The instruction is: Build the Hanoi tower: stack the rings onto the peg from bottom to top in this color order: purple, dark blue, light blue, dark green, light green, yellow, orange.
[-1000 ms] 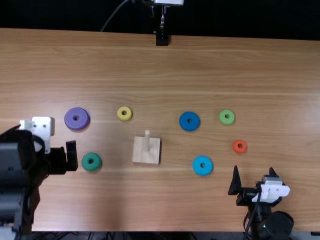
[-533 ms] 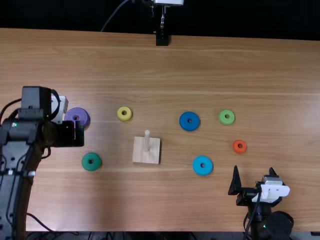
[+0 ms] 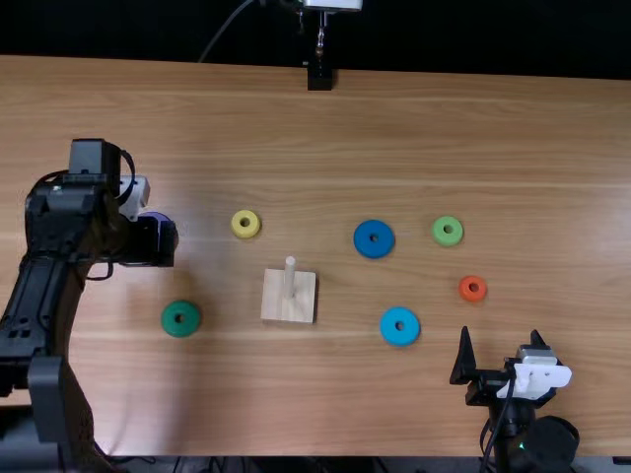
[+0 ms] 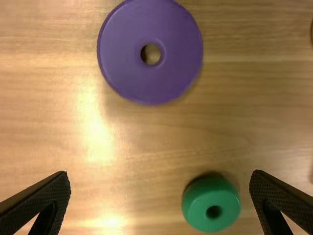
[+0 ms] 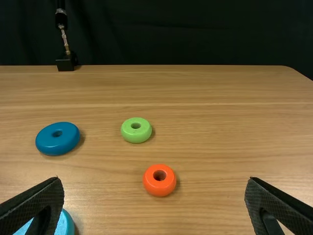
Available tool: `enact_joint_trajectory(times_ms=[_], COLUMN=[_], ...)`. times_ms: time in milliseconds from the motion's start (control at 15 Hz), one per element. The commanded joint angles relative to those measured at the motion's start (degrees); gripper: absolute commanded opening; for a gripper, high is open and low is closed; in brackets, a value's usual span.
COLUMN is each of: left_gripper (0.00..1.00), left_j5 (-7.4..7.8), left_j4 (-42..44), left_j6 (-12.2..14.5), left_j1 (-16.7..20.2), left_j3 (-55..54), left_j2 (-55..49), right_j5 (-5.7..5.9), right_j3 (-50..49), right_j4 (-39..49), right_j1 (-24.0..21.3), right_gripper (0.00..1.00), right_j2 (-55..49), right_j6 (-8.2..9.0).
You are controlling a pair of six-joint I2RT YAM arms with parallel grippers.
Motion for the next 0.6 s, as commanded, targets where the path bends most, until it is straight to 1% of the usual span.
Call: enact_joint_trajectory(times_ms=[0, 67, 333, 533], left_gripper=[1.00, 1.00, 1.00, 1.00], left_j5=[-0.11, -0.21, -0.32, -0.21], left_j4=[0.07, 0.49, 0.81, 0.81], left_j6=[5.83, 6.99, 7.21, 7.10], left_j1=[-0.46, -0.46, -1.34, -1.69], left_j3=[1.63, 2.33, 7.43, 10.42], left_j2=[3.00, 4.85, 11.79, 13.46], right_j5=[0.41, 0.41, 0.41, 0.41], right_j3=[-4.01, -3.92, -4.01, -4.01], right_j4=[-4.14, -4.14, -4.24, -4.14], right_j1=[-0.64, -0.64, -0.64, -0.64], right_gripper=[1.00, 1.00, 1.00, 1.00], right_j2=[-0.73, -0.73, -0.73, -0.73], right_j6=[0.19, 0.19, 0.19, 0.19])
